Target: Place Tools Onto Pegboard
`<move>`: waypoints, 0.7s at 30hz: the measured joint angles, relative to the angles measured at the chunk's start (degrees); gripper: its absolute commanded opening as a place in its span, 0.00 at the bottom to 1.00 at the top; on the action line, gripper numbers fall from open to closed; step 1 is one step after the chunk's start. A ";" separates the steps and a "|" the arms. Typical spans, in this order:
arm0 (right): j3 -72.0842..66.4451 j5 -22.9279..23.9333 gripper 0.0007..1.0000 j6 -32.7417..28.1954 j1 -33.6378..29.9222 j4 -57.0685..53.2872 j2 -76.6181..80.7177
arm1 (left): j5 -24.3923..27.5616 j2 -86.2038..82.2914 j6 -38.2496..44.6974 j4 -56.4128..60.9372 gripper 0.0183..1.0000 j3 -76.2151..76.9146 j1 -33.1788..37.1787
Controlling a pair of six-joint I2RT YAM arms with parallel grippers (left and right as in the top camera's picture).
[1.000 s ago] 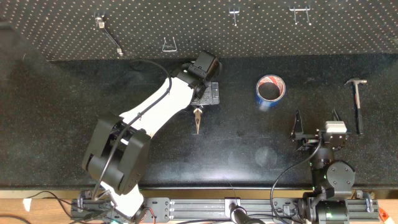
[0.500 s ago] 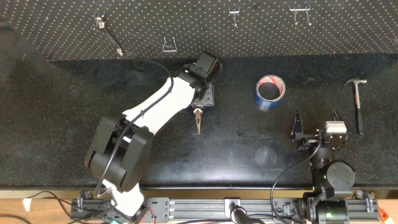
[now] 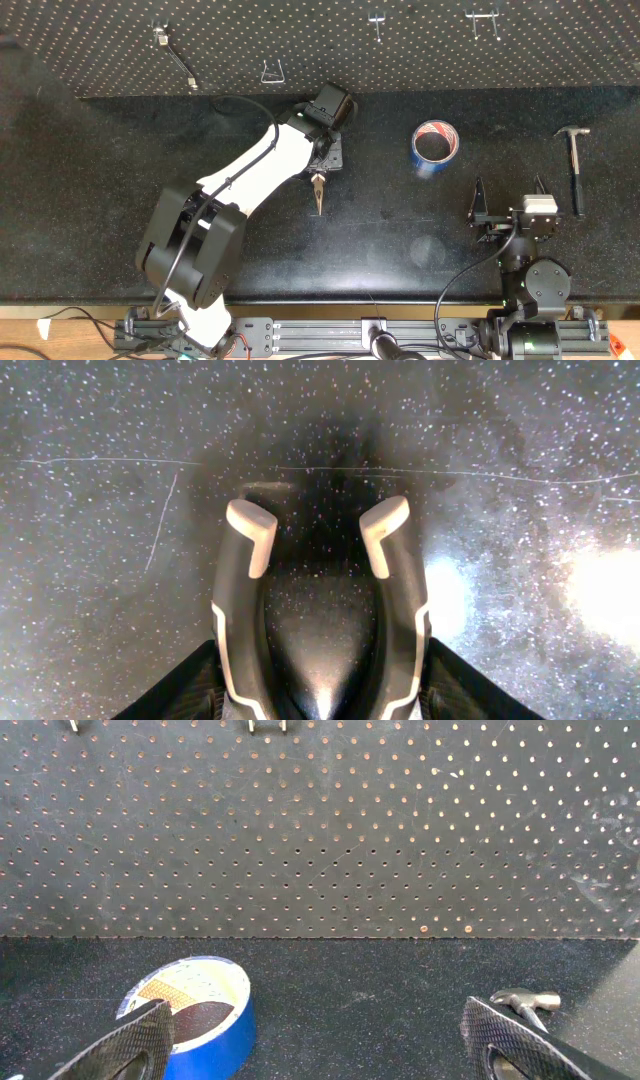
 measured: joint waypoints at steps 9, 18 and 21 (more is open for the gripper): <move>0.00 0.00 0.93 0.00 0.00 0.00 0.00 | 0.00 -0.02 0.00 0.09 0.01 0.00 0.02; 0.00 0.00 0.93 0.00 0.00 0.00 0.02 | -8.41 -26.18 0.02 -2.40 0.01 -0.52 0.07; 0.00 0.00 0.93 0.00 0.00 0.00 0.02 | -11.56 -38.80 -0.13 -2.45 0.01 -6.91 0.07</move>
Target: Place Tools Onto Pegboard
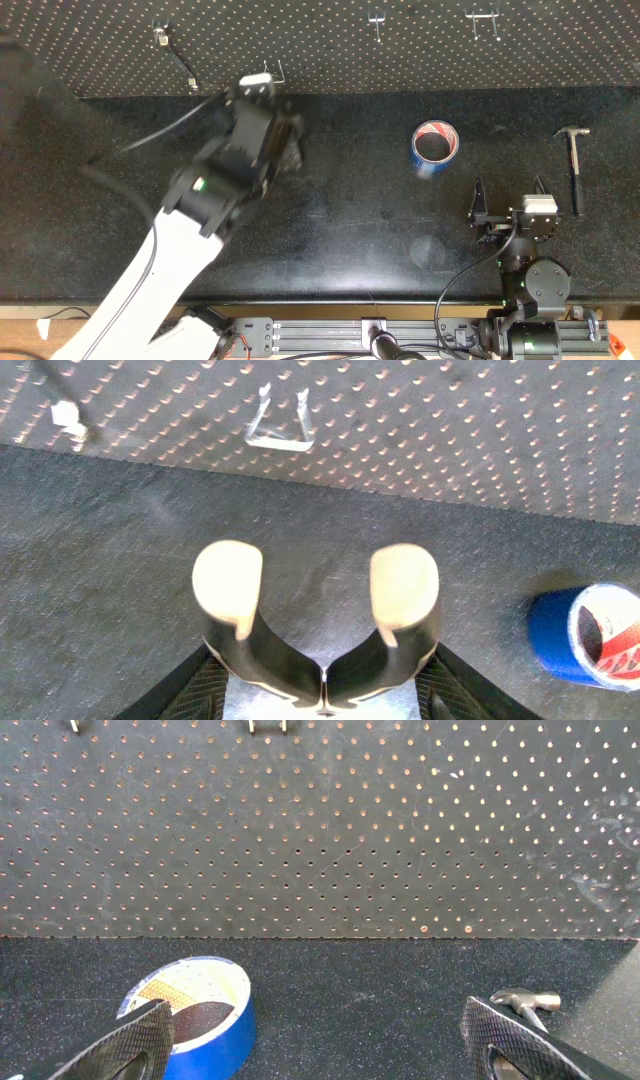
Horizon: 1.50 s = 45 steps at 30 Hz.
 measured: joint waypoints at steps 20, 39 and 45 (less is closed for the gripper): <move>0.00 0.00 0.93 0.00 0.00 0.00 0.02 | -21.90 10.88 8.61 56.06 0.01 -13.86 3.87; 0.00 0.00 0.93 0.00 0.00 0.00 0.02 | -21.79 17.62 9.16 64.06 0.01 -13.88 5.73; 0.00 0.00 0.93 0.00 0.00 0.00 0.02 | -20.20 20.28 9.16 63.69 0.36 -13.88 5.73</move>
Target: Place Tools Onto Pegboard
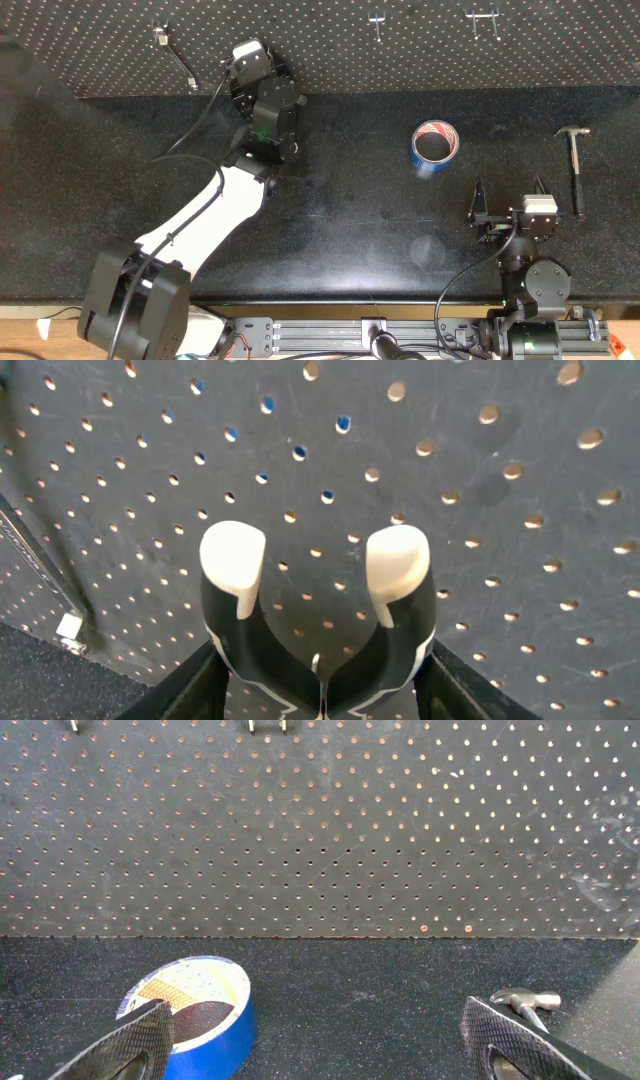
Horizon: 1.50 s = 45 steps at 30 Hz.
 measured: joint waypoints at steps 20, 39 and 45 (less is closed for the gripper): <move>0.00 0.00 0.93 0.00 0.00 0.00 0.00 | 4.04 -7.26 0.37 -5.84 1.00 -0.33 3.58; 0.00 0.00 0.93 0.00 0.00 0.00 0.00 | 21.73 -67.10 0.13 4.31 1.00 -52.48 27.71; 0.00 -0.02 0.93 0.00 0.00 -0.02 0.00 | 26.58 -76.63 3.08 -9.01 1.00 -52.61 27.71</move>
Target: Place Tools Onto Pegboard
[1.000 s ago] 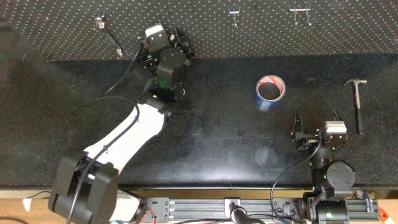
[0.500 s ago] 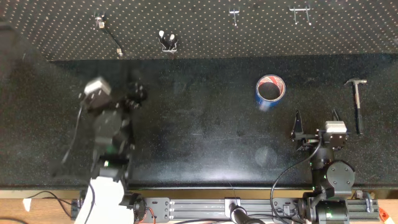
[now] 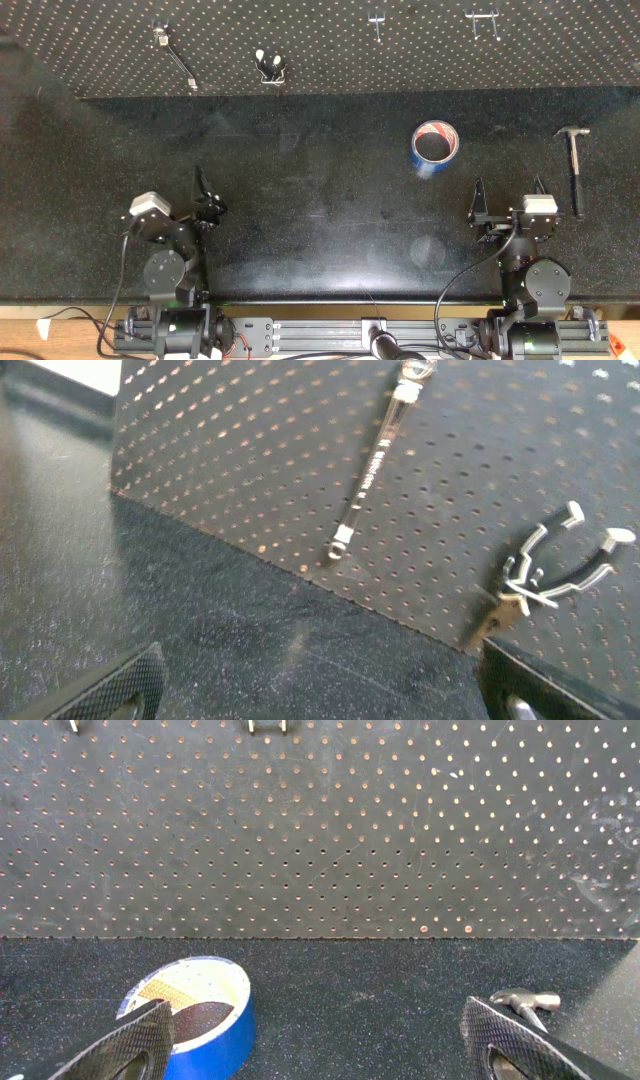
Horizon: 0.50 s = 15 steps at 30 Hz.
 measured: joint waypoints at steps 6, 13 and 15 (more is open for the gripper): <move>0.00 0.02 0.93 0.00 0.00 0.02 0.00 | 9.14 -8.76 8.94 -13.94 1.00 0.02 0.00; 0.00 0.02 0.93 0.00 0.00 0.02 0.00 | 11.52 -14.45 11.72 -14.12 1.00 0.02 -2.32; 0.00 0.02 0.93 0.00 0.00 0.02 0.00 | 11.72 -14.45 11.74 -14.12 1.00 0.02 -4.96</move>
